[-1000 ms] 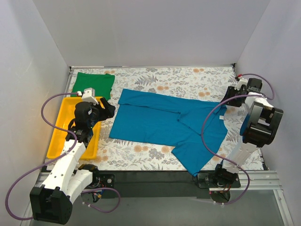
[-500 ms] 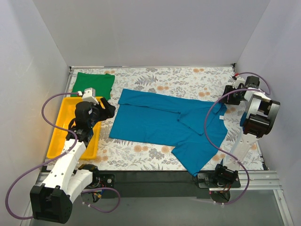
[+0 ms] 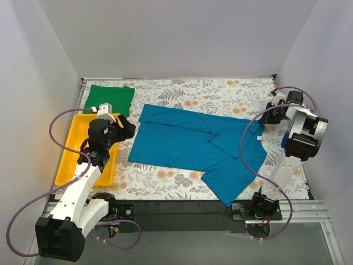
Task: Fold and stack the t-shirts
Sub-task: Fold the tshirt
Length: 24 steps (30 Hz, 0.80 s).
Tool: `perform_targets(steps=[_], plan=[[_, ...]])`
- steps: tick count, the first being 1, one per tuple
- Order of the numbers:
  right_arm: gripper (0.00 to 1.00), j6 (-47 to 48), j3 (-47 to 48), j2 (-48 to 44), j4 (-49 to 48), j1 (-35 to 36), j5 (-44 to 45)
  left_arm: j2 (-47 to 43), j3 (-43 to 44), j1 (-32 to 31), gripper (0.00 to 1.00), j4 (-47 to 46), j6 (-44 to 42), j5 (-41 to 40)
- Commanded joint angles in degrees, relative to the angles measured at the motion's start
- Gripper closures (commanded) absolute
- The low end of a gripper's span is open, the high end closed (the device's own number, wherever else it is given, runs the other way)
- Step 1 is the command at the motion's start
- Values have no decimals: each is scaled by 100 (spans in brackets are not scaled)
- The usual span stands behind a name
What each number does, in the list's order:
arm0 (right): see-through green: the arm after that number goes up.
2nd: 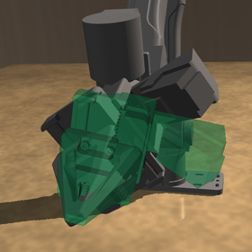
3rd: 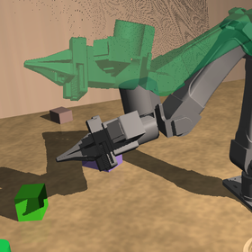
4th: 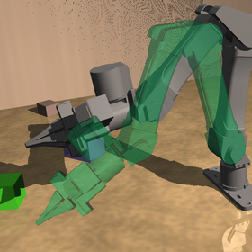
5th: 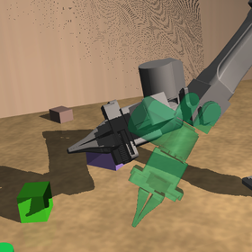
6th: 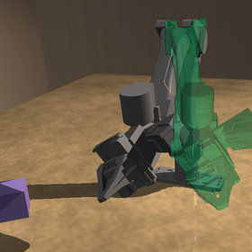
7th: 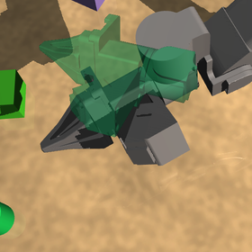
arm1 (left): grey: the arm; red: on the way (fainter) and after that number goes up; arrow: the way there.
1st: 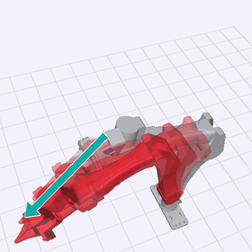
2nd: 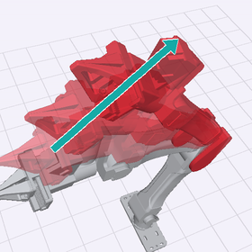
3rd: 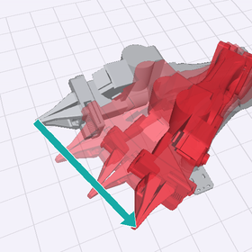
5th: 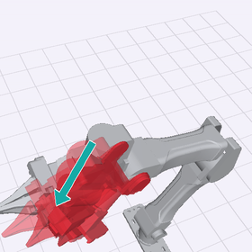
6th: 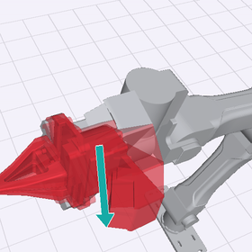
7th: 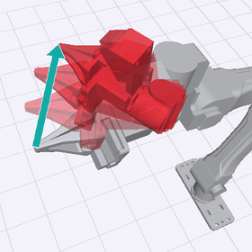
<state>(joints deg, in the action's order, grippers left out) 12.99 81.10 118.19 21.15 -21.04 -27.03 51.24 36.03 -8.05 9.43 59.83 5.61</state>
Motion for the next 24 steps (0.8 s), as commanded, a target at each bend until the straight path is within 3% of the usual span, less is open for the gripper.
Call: perform_targets(steps=[1,9,17,18,21,24], plan=[[89,1,274,143,100,-50,-93,8,-8,6,36,-20,-33,46],[95,-279,1301,880,109,-41,110,202,9,6,36,-11,-33,46],[90,-535,3121,1733,109,152,531,500,53,6,36,-11,-16,37],[75,-561,3296,1829,118,179,601,527,53,6,36,-29,-7,46],[48,-483,3579,1778,100,284,874,650,106,6,36,-64,11,107],[38,-316,3151,1366,-144,363,1076,729,141,6,36,-73,37,134]])
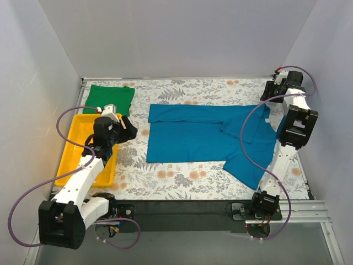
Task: Fold and stack the t-shirts
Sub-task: Fold the tshirt
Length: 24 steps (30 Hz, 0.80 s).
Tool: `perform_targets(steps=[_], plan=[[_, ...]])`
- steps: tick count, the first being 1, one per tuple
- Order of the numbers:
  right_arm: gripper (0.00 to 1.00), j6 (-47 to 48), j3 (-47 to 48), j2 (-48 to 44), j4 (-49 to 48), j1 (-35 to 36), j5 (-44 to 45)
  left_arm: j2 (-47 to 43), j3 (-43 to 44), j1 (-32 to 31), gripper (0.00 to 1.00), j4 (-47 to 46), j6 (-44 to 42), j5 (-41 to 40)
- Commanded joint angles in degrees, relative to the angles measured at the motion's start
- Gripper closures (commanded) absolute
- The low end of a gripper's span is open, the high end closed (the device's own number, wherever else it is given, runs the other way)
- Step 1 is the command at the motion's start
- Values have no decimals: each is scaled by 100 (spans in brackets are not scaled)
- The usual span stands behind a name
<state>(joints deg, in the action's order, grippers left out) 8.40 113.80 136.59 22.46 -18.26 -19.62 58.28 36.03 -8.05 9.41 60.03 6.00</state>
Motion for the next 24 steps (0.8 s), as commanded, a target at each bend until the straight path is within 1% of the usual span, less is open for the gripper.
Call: perform_targets(steps=[1,2,5,6,8,9,12,13,15,16,18,19,20,22,23,24], plan=[[37,205,-382,-624,-416,138,501,34,141,6,36,-71,26,120],[36,249,-863,-956,-548,165,572,17,141,6,36,-88,18,138],[35,407,-1622,-1624,-1006,244,748,-62,123,6,37,-80,0,156],[35,460,-2076,-1766,-1076,262,766,-106,97,6,37,-88,0,165],[34,513,-2509,-2213,-1243,323,679,-177,71,6,36,-106,0,252],[35,591,-2912,-2364,-1287,349,618,-177,45,6,36,-106,9,305],[34,924,-3529,-3014,-1446,446,240,-142,18,6,36,-123,52,541],[34,1004,-3897,-3155,-1446,481,-48,-98,27,6,36,-124,96,586],[33,1224,-4259,-3568,-1429,508,-462,-63,27,6,36,-132,210,796],[32,1303,-4617,-3718,-1428,543,-899,-28,27,6,36,-115,385,919],[32,1637,-5006,-4148,-1201,604,-1254,8,-8,6,37,-19,631,1201],[32,1803,-5364,-4446,-1087,691,-1629,34,-26,6,37,60,989,1263],[31,2231,-5516,-4588,-903,736,-1807,25,-43,6,38,209,1167,1307],[31,2682,-5815,-4887,-341,928,-2123,-71,-174,6,42,254,1545,1604],[31,3267,-5990,-5149,-78,991,-2230,-124,-323,6,44,289,1904,1710],[31,3508,-6097,-5300,395,1113,-2274,-168,-412,-12,45,342,2064,1746]])
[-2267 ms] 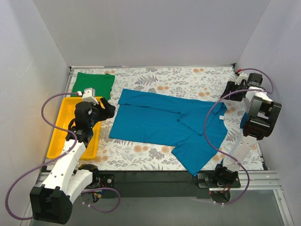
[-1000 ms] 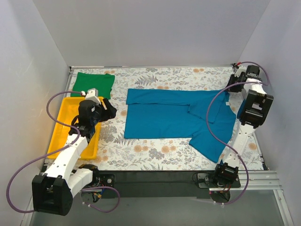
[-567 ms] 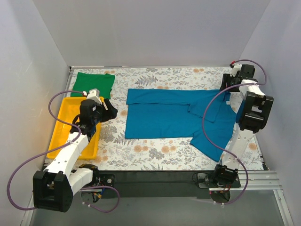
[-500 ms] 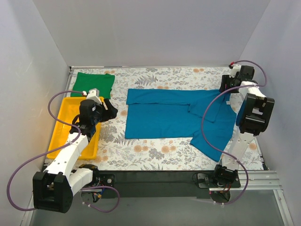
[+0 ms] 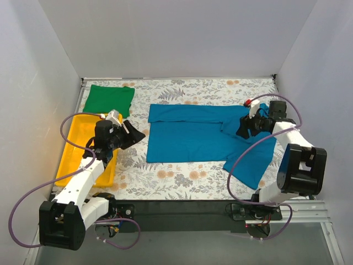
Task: Fold and stack the t-shirts
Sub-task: Fold the tshirt
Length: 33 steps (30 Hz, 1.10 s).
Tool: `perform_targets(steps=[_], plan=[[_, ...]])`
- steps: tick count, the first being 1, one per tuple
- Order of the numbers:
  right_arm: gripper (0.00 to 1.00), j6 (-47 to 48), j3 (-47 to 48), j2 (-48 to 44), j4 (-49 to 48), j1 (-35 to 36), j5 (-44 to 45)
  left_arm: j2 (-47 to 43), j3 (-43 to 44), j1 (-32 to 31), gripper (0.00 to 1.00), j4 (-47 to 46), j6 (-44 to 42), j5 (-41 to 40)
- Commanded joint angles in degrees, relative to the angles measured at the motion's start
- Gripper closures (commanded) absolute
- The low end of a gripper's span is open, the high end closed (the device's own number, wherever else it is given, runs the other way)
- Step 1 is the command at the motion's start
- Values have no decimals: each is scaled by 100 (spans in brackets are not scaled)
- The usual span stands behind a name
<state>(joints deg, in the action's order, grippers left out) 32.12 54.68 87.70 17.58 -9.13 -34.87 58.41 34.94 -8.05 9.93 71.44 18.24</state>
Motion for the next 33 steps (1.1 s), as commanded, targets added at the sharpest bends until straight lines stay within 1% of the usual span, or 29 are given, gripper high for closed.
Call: perform_targets(steps=[1,2,3,4,5,7,8,9,10,11,12,13,14,15,18,19,24,26,27,28,30,31,32,33], plan=[[30,1678,-368,-742,1287,296,-853,-259,-408,-90,46,386,1212,514],[30,1988,-500,-946,1291,297,-855,-260,-470,-169,46,447,1336,514],[27,2244,-641,-1165,1526,358,-933,-260,-496,-292,46,509,1459,436],[19,2699,-790,-1646,1537,376,-942,-225,-514,-615,46,579,1591,122],[2,2912,-1166,-1903,1529,376,-951,-182,-514,-792,46,771,1793,-82],[2,3316,-1493,-2526,1537,376,-864,3,-523,-1100,45,1001,2074,-574],[2,3510,-1591,-2678,1564,385,-794,56,-523,-1311,45,1184,2198,-1020],[2,3590,-1687,-2792,1633,403,-645,117,-584,-1374,45,1247,2529,-1181],[2,3956,-1680,-2933,2043,411,-583,126,-619,-1479,45,1309,2689,-1313],[3,4117,-1662,-2969,2230,420,-547,127,-655,-1523,45,1301,2822,-1488],[6,4196,-1662,-3004,2362,429,-521,118,-707,-1576,45,1292,2953,-1603],[7,4267,-1705,-3039,2442,438,-451,161,-760,-1620,46,1283,3181,-1691],[7,4311,-1741,-3118,2495,447,-398,205,-752,-1673,46,1257,3235,-1744],[8,4338,-1767,-3154,2583,464,-328,284,-734,-1682,46,1248,3297,-2006],[10,4364,-1767,-3215,2706,508,15,670,-611,-1708,47,1353,3595,-2210],[10,4373,-1741,-3215,2767,517,181,863,-585,-1708,49,1371,3648,-2298],[11,4513,-1583,-3180,2979,517,455,1242,-549,-1761,54,1266,3886,-2492],[12,4566,-1565,-3180,3040,517,508,1400,-532,-1770,60,1143,3895,-2544],[12,4593,-1548,-3172,3075,517,525,1497,-523,-1770,62,1108,3886,-2553],[12,4636,-1530,-3154,3119,517,595,1532,-523,-1778,66,1072,3878,-2545],[13,5004,-1477,-3119,3452,517,771,1585,-514,-1787,80,958,3781,-2527],[15,5136,-1469,-3119,3549,517,867,1594,-523,-1796,90,888,3729,-2501],[15,5294,-1460,-3119,3637,517,1147,1525,-532,-1796,96,853,3580,-2483],[16,5609,-1460,-3145,3812,517,1323,1472,-558,-1796,100,818,3500,-2457]])
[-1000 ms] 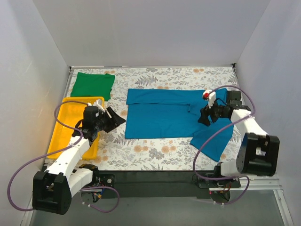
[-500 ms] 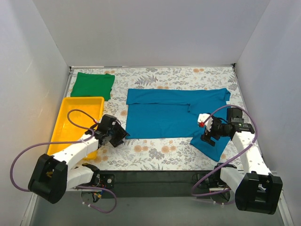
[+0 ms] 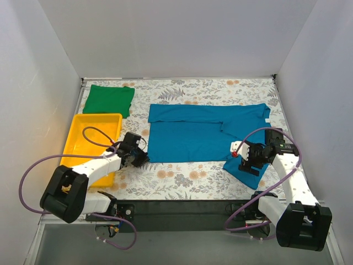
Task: Fold and stack the t-shirts
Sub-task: Fold the tshirt
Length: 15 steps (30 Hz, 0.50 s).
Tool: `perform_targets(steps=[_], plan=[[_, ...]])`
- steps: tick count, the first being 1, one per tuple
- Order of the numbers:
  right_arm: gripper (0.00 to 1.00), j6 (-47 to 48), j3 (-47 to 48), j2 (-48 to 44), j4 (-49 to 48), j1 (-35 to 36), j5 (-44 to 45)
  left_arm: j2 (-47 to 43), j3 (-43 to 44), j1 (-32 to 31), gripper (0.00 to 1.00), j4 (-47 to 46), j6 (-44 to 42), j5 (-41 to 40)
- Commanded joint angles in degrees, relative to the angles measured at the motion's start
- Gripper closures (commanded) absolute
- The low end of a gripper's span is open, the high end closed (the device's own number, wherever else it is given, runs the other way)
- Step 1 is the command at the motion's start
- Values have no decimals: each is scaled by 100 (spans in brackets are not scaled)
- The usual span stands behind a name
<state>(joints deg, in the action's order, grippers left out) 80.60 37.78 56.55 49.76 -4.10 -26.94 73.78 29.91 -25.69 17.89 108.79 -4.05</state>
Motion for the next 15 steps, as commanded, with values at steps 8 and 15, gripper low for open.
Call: perform_targets(steps=[8,15], plan=[[27,2618,-7,-39,1457,-249,1463,-1005,-372,-32,100,-356,-684,-69],[27,3032,-446,198,1547,128,1384,-1111,-513,-32,100,-567,-886,62]])
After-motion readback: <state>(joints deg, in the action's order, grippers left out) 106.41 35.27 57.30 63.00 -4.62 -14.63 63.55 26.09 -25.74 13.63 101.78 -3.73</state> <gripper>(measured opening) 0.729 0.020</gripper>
